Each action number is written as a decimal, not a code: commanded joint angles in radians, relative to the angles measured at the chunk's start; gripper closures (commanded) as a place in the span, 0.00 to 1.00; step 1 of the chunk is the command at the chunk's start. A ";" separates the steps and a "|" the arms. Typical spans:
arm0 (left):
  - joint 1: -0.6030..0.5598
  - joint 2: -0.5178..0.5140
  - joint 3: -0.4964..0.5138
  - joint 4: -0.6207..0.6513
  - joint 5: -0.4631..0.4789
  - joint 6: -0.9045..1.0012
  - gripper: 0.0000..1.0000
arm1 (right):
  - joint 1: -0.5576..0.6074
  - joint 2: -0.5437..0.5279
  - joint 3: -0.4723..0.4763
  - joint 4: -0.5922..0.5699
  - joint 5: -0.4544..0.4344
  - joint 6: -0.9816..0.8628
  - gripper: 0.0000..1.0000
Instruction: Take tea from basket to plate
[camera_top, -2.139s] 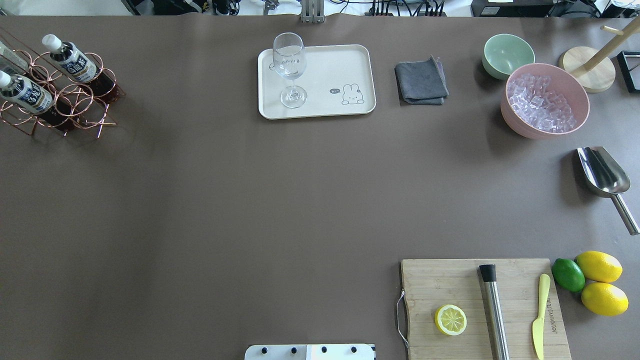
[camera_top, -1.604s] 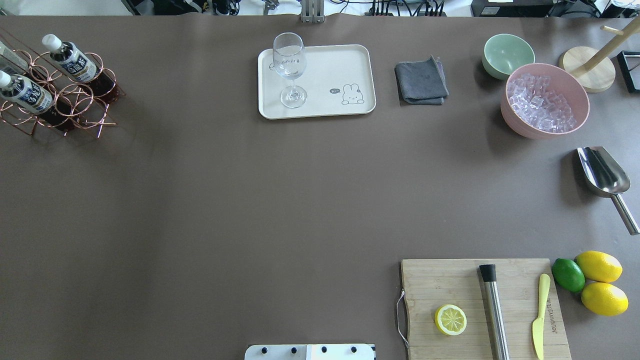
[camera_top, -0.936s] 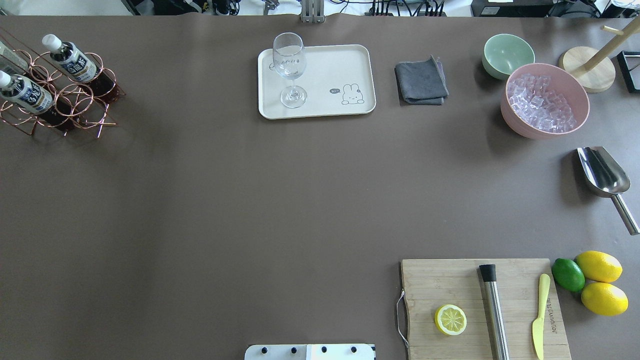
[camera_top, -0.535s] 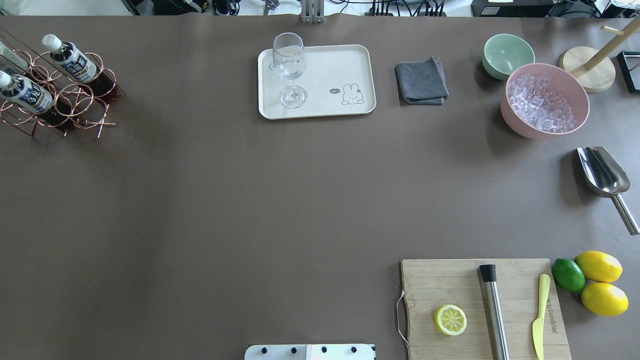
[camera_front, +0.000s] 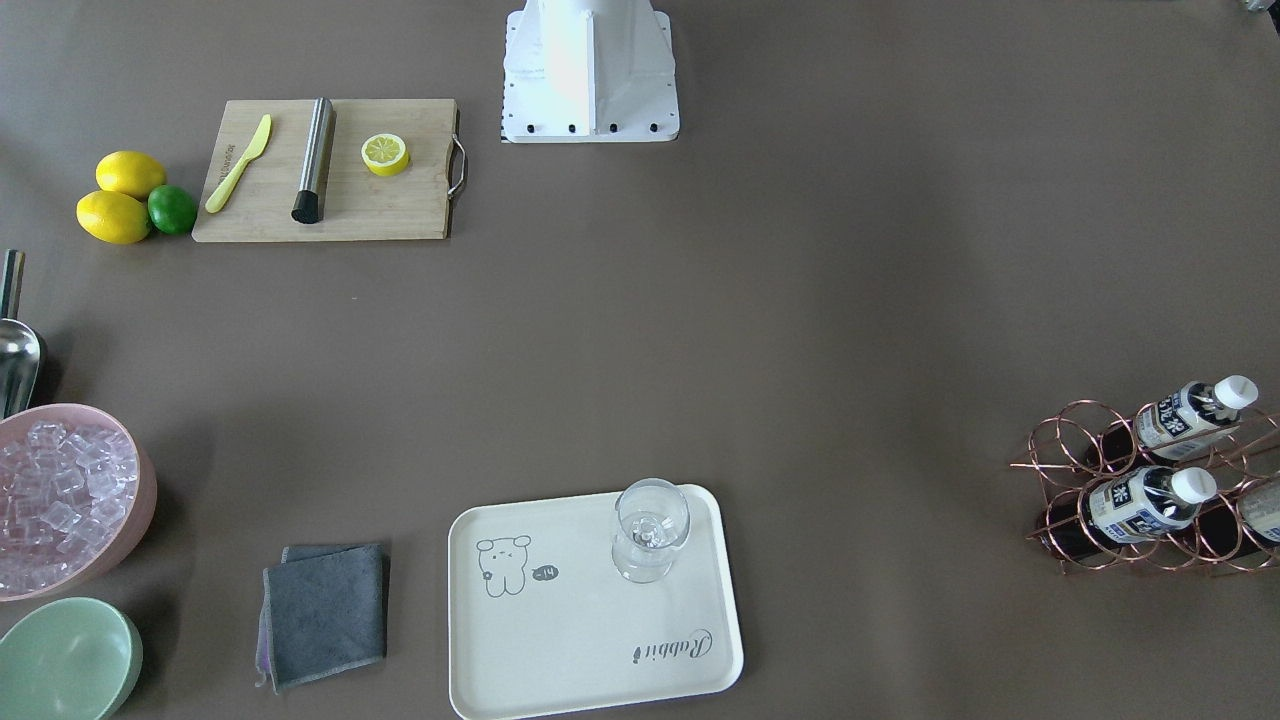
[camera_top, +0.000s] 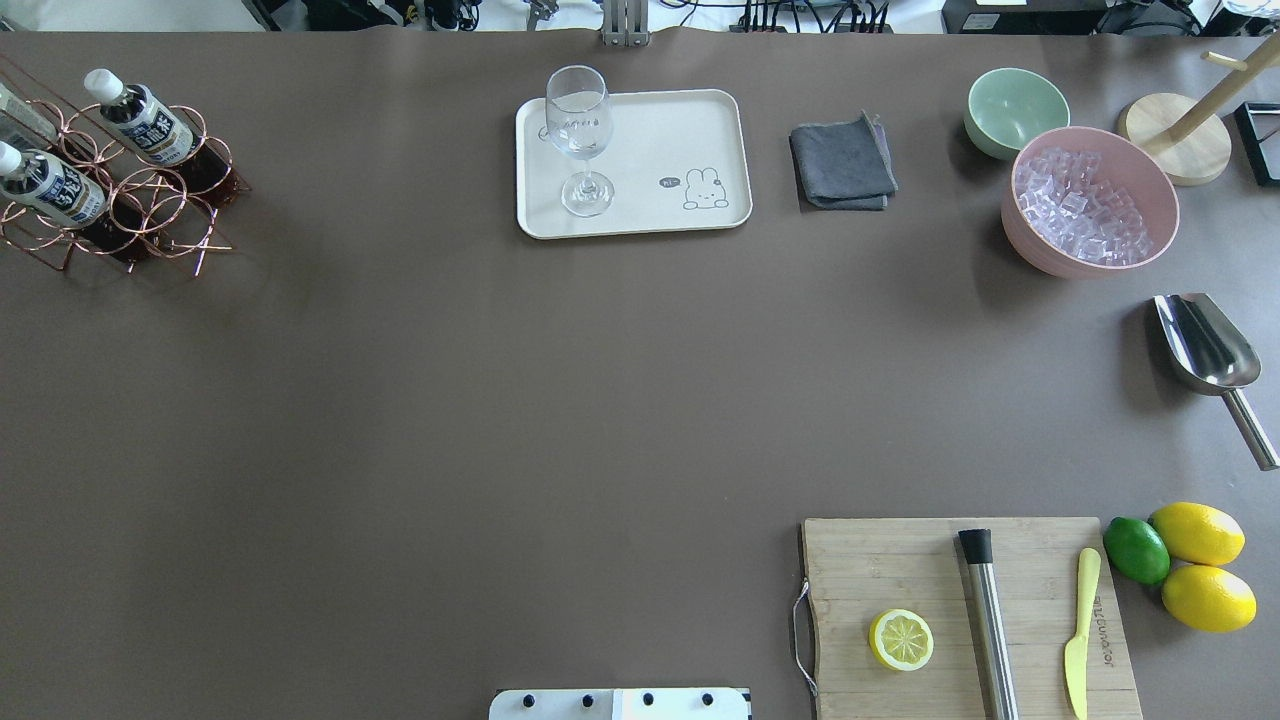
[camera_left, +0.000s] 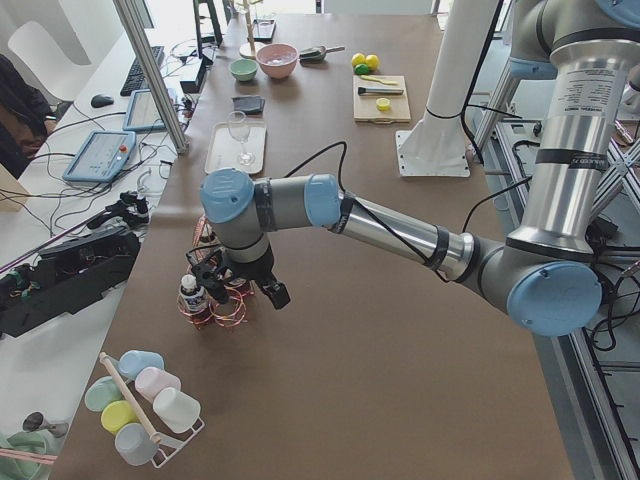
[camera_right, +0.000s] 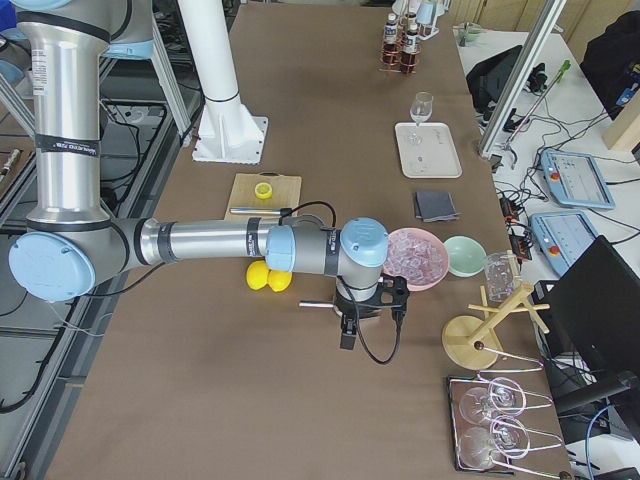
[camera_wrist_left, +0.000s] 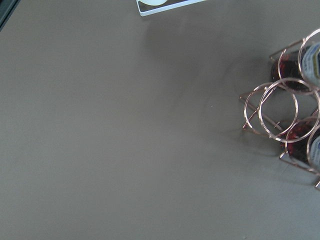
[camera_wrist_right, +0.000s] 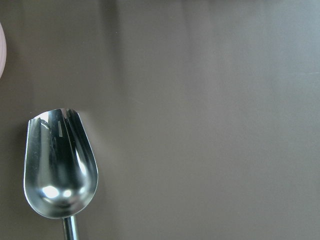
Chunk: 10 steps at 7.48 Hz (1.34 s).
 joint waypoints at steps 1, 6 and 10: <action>-0.002 -0.159 0.098 0.087 -0.003 -0.501 0.01 | 0.000 -0.001 0.000 0.000 0.000 0.000 0.00; -0.002 -0.357 0.338 -0.042 -0.005 -0.843 0.01 | 0.000 -0.001 -0.002 0.000 -0.003 0.000 0.00; -0.007 -0.339 0.329 -0.048 -0.013 -0.851 0.01 | -0.002 -0.001 -0.002 0.000 -0.004 0.000 0.00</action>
